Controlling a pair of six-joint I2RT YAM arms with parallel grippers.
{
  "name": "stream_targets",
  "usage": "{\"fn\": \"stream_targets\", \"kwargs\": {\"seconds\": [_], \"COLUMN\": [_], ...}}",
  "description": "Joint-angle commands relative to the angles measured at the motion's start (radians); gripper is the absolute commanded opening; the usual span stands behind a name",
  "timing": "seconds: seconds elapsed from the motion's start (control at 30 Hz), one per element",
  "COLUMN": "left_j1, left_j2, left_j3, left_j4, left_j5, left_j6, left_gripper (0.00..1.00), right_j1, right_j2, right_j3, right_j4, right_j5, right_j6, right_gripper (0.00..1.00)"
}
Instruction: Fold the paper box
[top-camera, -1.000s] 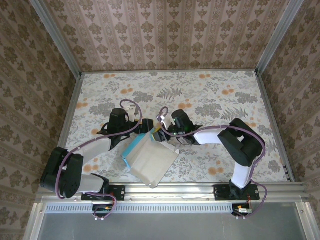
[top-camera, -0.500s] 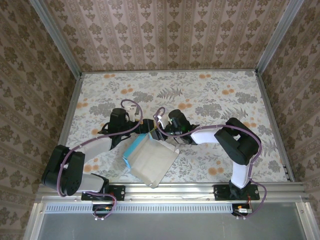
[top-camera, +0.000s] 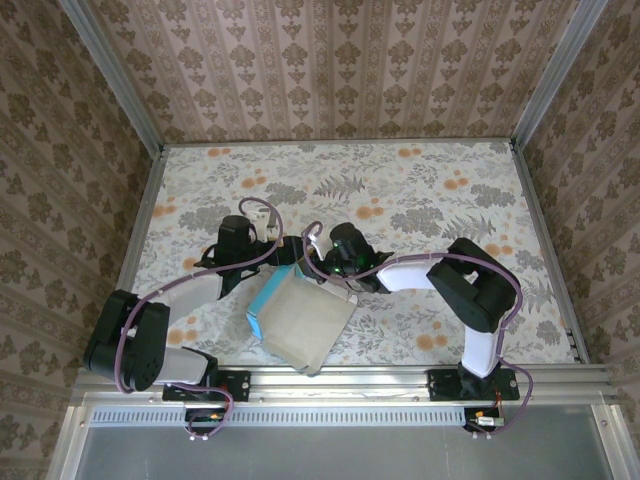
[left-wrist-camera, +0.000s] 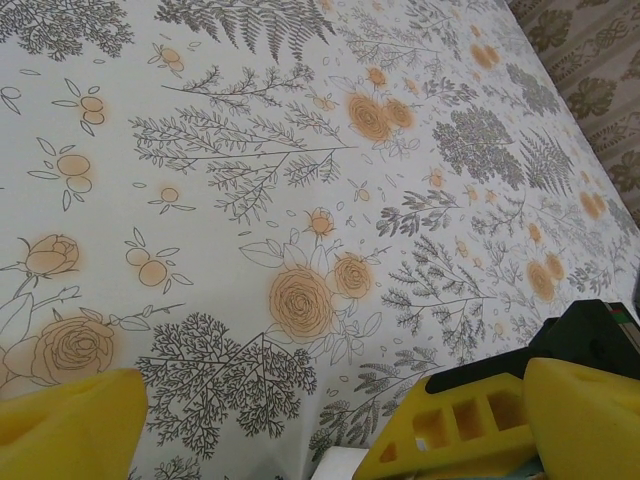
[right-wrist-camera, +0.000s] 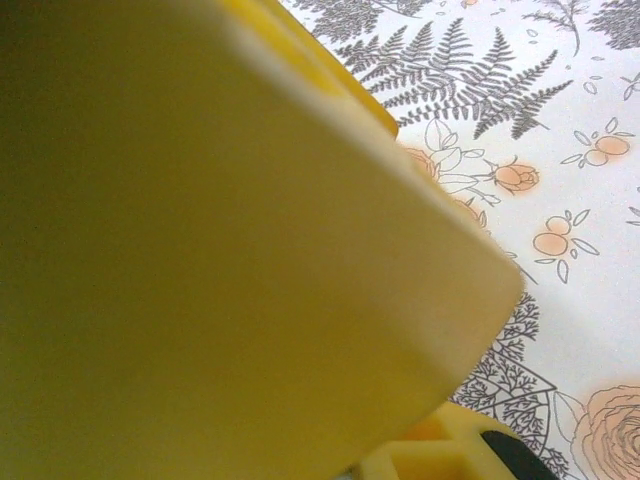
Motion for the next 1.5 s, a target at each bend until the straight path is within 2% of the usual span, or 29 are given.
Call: {"fn": "stream_targets", "kwargs": {"seconds": [0.0, 0.3, 0.43, 0.57, 0.73, 1.03, 1.2, 1.33, 1.47], "left_j1": [-0.003, -0.003, -0.003, -0.003, -0.001, 0.015, 0.018, 0.018, 0.017], "left_j2": [0.013, 0.002, 0.001, -0.001, -0.016, -0.056, -0.071, -0.086, -0.100], "left_j3": [-0.006, -0.004, -0.007, -0.006, 0.005, 0.066, 0.132, 0.182, 0.249], "left_j4": [-0.080, -0.087, -0.088, -0.088, -0.108, -0.213, -0.297, -0.391, -0.548], "left_j5": [0.014, 0.013, 0.011, 0.011, 0.006, -0.002, 0.014, 0.016, -0.006], "left_j6": [0.033, 0.033, 0.035, 0.034, 0.038, 0.067, 0.094, 0.125, 0.176], "left_gripper": [0.96, 0.96, 0.96, 0.96, 0.96, 0.99, 1.00, 1.00, 1.00], "right_j1": [0.018, 0.058, 0.067, 0.072, 0.068, 0.066, 0.067, 0.068, 0.067], "right_j2": [-0.016, -0.025, -0.027, -0.038, -0.086, -0.215, -0.344, -0.478, -0.634], "right_j3": [0.015, 0.018, 0.019, 0.015, -0.007, -0.144, -0.274, -0.360, -0.408], "right_j4": [-0.020, -0.047, -0.051, -0.045, -0.039, -0.007, 0.022, 0.006, -0.103], "right_j5": [0.113, 0.297, 0.312, 0.272, 0.170, 0.101, 0.082, 0.090, 0.124], "right_j6": [-0.036, -0.048, -0.046, -0.034, 0.014, 0.115, 0.197, 0.255, 0.291], "right_gripper": [0.16, 0.15, 0.15, 0.18, 0.28, 0.37, 0.45, 0.59, 0.76]}}
